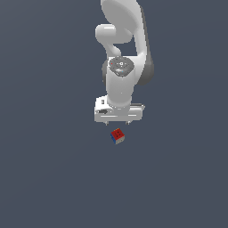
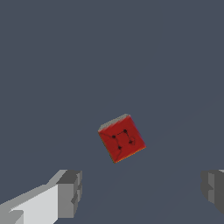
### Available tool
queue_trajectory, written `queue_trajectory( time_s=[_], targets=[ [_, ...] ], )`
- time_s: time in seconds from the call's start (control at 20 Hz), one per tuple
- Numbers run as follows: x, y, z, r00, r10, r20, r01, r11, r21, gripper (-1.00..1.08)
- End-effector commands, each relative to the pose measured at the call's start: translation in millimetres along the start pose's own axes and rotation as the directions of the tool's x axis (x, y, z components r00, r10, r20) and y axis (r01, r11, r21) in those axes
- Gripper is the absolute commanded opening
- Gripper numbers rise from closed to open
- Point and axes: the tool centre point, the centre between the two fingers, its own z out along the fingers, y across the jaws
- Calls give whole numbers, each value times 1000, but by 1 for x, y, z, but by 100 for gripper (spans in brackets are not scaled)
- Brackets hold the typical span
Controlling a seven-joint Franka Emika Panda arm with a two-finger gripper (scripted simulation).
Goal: Pick up the object and move it to a goal position.
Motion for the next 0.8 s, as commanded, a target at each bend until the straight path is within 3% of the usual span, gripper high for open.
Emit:
queue_trajectory(
  time_s=[0.0,0.5,0.75],
  targets=[
    [0,0,0,1000,0,0,0,1000,0,100],
    [8,27,-10,999,43,-23,-43,999,-17,100],
    [8,27,-10,999,44,-23,-45,999,-17,100]
  ],
)
